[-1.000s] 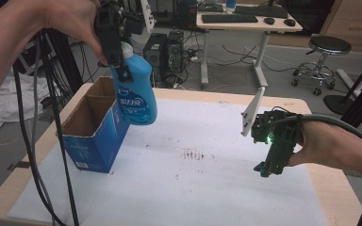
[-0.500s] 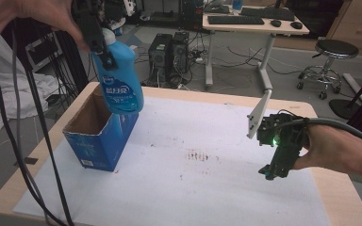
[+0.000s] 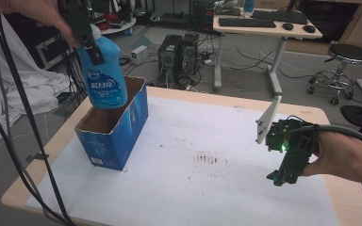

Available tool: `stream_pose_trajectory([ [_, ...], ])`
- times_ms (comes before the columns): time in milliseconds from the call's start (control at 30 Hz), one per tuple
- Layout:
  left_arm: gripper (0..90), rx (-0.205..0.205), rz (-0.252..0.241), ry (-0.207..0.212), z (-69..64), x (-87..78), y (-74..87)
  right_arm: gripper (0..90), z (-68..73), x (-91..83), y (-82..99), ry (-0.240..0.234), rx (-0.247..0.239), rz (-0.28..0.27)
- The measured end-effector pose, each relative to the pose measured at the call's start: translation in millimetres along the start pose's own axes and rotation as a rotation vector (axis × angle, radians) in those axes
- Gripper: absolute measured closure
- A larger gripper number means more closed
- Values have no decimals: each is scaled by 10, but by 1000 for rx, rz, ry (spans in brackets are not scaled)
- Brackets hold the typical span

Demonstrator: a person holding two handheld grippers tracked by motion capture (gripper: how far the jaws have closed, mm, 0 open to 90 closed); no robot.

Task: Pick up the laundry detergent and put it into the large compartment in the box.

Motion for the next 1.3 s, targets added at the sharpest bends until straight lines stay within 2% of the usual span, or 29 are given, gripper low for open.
stream_pose_trajectory([
  [133,378,-62,23,-8,36,21,40,128,0,22,-7,-3,-3,2],
  [233,377,-83,26,-5,55,30,57,128,1,31,-16,-3,-5,3],
  [300,377,-111,31,-3,64,52,70,128,1,32,-17,-3,-8,2],
  [400,377,-126,39,-3,70,72,72,128,-4,37,-17,-1,-7,3],
  [867,377,-147,49,7,70,241,77,127,6,58,-23,-1,-10,4],
  [1167,377,-141,65,1,75,334,78,127,7,75,-41,-1,-21,4],
  [1300,377,-142,66,6,68,430,74,128,7,82,-41,-2,-19,8],
])
Point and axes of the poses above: each handheld gripper's, and its own axes: x roughly forward along the jaws, y roughly out of its underside, z roughly to its left, the point moved 3 cm from there along x, roughly forward along the jaws, and after that the axes turned 2 degrees about -y, right-handed, at the moved point
